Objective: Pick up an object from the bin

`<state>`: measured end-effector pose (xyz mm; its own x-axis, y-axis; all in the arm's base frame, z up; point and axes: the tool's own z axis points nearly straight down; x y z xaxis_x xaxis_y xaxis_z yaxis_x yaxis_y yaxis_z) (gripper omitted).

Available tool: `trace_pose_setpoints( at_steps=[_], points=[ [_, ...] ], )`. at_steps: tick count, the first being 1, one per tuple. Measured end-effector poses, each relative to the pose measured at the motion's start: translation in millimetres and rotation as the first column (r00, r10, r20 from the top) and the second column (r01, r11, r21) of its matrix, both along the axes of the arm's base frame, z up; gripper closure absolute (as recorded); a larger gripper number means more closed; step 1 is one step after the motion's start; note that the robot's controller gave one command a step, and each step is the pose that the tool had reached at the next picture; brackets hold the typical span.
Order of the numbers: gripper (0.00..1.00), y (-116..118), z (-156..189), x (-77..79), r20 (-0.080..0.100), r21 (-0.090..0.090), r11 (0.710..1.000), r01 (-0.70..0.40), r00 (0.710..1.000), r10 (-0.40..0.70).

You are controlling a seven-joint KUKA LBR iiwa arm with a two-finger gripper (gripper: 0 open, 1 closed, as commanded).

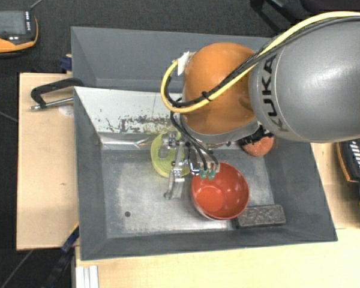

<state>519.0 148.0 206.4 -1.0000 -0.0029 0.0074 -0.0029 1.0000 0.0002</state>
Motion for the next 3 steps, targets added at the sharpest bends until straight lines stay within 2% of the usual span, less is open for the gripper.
trace_pose_setpoints(
  at_steps=[1,2,3],
  points=[
    [0.00,-64.0,-66.1,45.3,-0.004,-0.003,0.999,-0.034,0.999,0.034],
    [0.00,-81.0,-131.9,74.9,-0.004,-0.003,0.989,0.148,0.989,-0.148],
    [1.00,-80.6,-132.7,71.8,-0.018,-0.006,0.989,0.146,0.989,-0.146]
  ],
)
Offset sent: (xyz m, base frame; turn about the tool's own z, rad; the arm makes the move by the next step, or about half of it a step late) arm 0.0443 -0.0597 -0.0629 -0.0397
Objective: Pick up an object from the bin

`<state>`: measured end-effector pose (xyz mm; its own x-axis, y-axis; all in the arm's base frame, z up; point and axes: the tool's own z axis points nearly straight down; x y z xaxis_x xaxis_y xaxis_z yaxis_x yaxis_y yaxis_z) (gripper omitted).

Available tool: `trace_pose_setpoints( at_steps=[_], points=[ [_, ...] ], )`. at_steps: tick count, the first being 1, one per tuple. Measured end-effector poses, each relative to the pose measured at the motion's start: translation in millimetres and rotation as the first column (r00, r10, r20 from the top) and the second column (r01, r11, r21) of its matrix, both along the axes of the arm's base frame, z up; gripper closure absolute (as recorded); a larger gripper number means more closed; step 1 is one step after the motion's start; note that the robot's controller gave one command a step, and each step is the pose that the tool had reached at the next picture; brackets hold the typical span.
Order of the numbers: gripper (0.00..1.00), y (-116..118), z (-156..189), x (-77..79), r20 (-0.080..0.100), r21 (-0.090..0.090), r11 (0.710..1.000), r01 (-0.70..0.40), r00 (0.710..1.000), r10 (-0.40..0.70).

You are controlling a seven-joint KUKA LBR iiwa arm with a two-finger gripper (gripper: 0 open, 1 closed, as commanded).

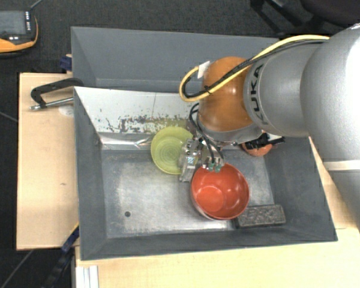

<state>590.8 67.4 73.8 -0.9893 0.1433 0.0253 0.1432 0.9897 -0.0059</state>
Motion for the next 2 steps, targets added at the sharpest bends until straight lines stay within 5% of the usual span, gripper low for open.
trace_pose_setpoints(
  at_steps=[1,2],
  points=[
    [1.00,-91.5,53.2,-17.3,0.008,-0.003,0.999,0.049,0.999,-0.049],
    [1.00,-75.0,193.4,-4.5,0.024,-0.001,0.993,0.114,0.993,-0.114]
  ],
)
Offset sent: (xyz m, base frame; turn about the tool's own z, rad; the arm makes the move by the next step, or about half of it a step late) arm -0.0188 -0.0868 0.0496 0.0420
